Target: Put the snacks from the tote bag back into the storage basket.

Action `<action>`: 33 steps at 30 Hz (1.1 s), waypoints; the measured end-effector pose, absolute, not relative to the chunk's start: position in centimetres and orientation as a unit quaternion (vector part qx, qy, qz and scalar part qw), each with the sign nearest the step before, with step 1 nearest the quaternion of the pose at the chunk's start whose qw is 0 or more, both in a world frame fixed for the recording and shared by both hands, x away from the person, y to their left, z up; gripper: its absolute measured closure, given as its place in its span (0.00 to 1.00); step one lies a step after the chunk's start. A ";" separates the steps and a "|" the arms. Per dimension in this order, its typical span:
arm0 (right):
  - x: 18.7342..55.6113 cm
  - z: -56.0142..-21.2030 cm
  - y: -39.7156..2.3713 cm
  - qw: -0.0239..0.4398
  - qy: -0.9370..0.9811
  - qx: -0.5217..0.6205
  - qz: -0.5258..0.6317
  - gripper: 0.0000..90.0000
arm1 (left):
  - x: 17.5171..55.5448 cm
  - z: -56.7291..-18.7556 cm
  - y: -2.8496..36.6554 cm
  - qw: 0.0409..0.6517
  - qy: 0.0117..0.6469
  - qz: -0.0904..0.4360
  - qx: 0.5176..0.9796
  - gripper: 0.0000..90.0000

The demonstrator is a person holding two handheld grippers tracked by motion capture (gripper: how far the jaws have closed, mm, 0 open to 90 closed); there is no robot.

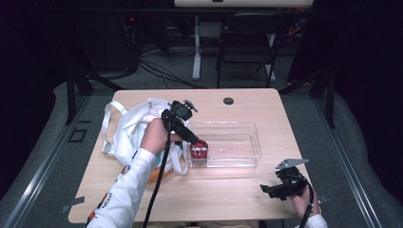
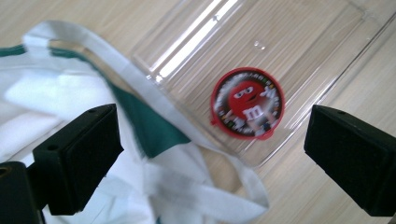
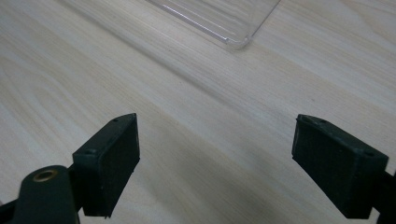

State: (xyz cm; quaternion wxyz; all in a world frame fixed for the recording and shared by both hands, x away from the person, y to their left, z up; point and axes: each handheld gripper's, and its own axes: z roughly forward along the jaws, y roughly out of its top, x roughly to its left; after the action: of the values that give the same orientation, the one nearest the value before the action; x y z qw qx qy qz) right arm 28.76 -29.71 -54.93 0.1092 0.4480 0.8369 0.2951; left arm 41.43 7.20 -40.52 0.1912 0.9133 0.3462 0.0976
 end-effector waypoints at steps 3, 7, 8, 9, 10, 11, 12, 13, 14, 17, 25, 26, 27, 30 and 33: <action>28.8 -54.9 -29.7 0.109 0.837 0.449 0.295 0.16 | 40.8 -39.9 9.1 0.198 0.358 0.112 0.905 0.04; 28.8 -54.9 -29.7 0.108 0.836 0.449 0.296 0.16 | 39.8 -39.6 11.7 0.204 0.378 0.131 0.893 0.04; 28.8 -54.9 -29.7 0.108 0.836 0.449 0.295 0.16 | 39.6 -39.6 12.2 0.204 0.382 0.133 0.892 0.04; 28.8 -54.9 -29.7 0.108 0.836 0.449 0.295 0.16 | 39.6 -39.6 12.2 0.204 0.382 0.133 0.892 0.04; 28.8 -54.9 -29.6 0.107 0.836 0.449 0.295 0.16 | 39.0 -39.6 13.5 0.204 0.389 0.136 0.888 0.03; 28.8 -54.9 -29.6 0.107 0.837 0.449 0.295 0.16 | 38.7 -39.6 14.1 0.202 0.392 0.137 0.887 0.03; 28.8 -54.9 -29.6 0.107 0.837 0.449 0.295 0.16 | 38.7 -39.6 14.1 0.202 0.392 0.137 0.887 0.02; 28.8 -54.9 -29.6 0.107 0.836 0.449 0.295 0.16 | 38.4 -39.6 14.7 0.203 0.398 0.140 0.884 0.02; 28.8 -54.9 -29.6 0.107 0.836 0.449 0.295 0.16 | 38.2 -39.7 15.3 0.202 0.401 0.139 0.883 0.02; 28.8 -54.9 -29.6 0.107 0.836 0.450 0.294 0.16 | 37.0 -40.3 17.6 0.196 0.416 0.136 0.878 0.01; 28.8 -54.9 -29.6 0.107 0.836 0.449 0.295 0.16 | 34.5 -42.7 21.3 0.190 0.448 0.136 0.863 0.00; 28.8 -54.9 -29.6 0.107 0.837 0.449 0.295 0.16 | 34.0 -43.3 22.0 0.190 0.455 0.130 0.860 0.00; 28.8 -54.9 -29.6 0.108 0.836 0.450 0.295 0.16 | 33.6 -43.7 22.5 0.191 0.461 0.125 0.857 0.00; 28.8 -54.9 -29.6 0.107 0.837 0.449 0.294 0.16 | 32.6 -45.1 23.8 0.189 0.475 0.113 0.852 0.00; 28.8 -55.0 -29.6 0.108 0.835 0.451 0.295 0.16 | 31.1 -47.3 25.3 0.182 0.491 0.098 0.846 0.00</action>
State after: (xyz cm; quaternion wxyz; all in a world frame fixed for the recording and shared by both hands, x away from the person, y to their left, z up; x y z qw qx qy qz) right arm 28.77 -29.63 -54.98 0.1083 0.4509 0.8355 0.2949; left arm 31.14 25.34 -47.26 0.1823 0.8459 0.4914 0.0985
